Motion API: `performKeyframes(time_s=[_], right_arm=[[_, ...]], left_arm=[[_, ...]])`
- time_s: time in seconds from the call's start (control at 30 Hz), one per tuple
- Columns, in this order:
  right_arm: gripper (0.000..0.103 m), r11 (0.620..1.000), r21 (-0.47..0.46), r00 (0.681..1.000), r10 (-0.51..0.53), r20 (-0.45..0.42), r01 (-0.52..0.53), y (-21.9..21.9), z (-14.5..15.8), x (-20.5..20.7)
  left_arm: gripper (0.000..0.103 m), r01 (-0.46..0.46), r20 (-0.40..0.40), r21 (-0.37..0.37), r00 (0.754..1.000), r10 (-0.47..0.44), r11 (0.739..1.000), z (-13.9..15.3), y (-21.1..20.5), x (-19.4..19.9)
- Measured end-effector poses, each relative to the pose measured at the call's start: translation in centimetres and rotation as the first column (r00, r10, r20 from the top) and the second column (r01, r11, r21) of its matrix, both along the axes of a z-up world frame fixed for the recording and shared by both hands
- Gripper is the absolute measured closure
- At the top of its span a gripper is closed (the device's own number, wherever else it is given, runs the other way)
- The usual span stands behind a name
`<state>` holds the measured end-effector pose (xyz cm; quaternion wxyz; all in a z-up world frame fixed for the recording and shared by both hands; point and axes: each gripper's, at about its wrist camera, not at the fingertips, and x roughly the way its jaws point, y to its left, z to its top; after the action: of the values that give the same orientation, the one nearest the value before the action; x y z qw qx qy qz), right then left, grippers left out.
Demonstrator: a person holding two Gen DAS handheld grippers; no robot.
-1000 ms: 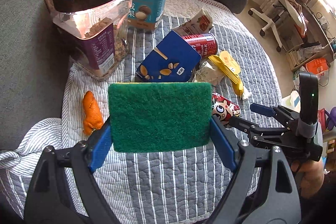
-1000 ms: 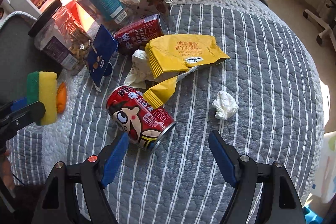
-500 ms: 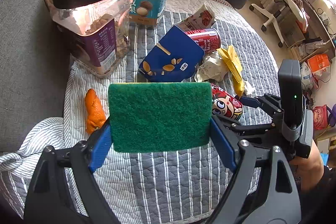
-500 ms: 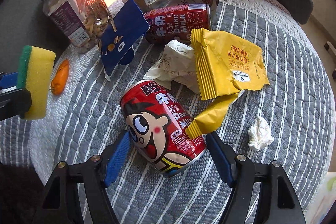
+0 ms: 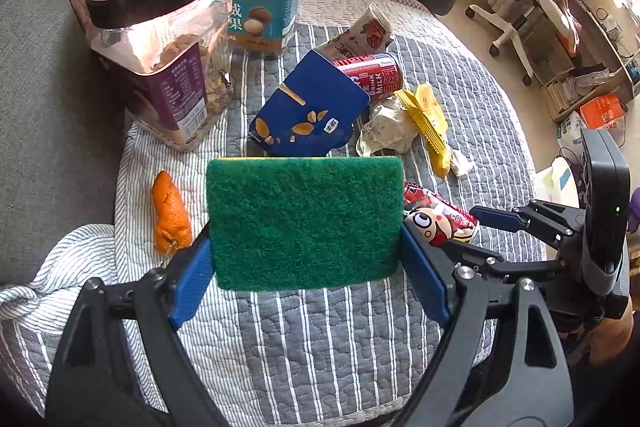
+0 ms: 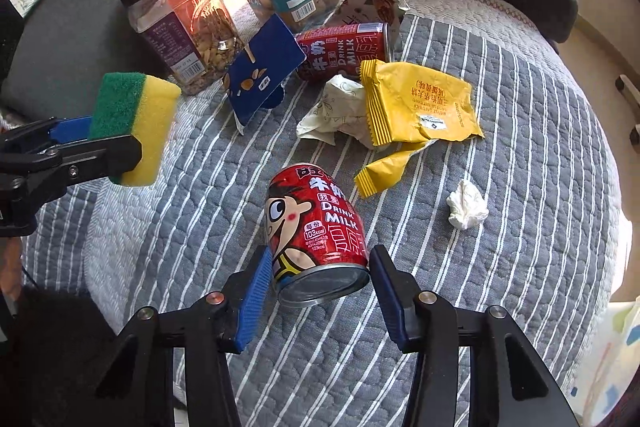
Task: Collect trash
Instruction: 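Grasp the red cartoon can with the right gripper while the left holds the sponge, then carry the red can over the bucket and open the right gripper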
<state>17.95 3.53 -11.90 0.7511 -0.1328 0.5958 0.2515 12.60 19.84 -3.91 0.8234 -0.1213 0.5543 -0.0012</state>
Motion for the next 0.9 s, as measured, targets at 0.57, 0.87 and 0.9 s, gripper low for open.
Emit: performKeyframes(time_s=[0.57,0.87,0.9], right_arm=[[0.054,0.976,0.065,0.973,-0.215,0.084,0.21,-9.8,5.5,0.1],[0.054,0.921,0.084,0.911,-0.389,0.14,0.38,-18.4,8.2,-0.1],[0.054,0.913,0.086,0.901,-0.408,0.149,0.399,-19.4,8.6,-0.2]], left_arm=[[0.017,0.079,0.026,-0.012,0.997,-0.079,0.997,0.6,-4.2,0.7],[0.017,0.158,0.055,-0.033,0.986,-0.156,0.987,1.0,-9.8,1.9],[0.017,0.17,0.061,-0.036,0.984,-0.168,0.985,1.1,-10.6,2.1]])
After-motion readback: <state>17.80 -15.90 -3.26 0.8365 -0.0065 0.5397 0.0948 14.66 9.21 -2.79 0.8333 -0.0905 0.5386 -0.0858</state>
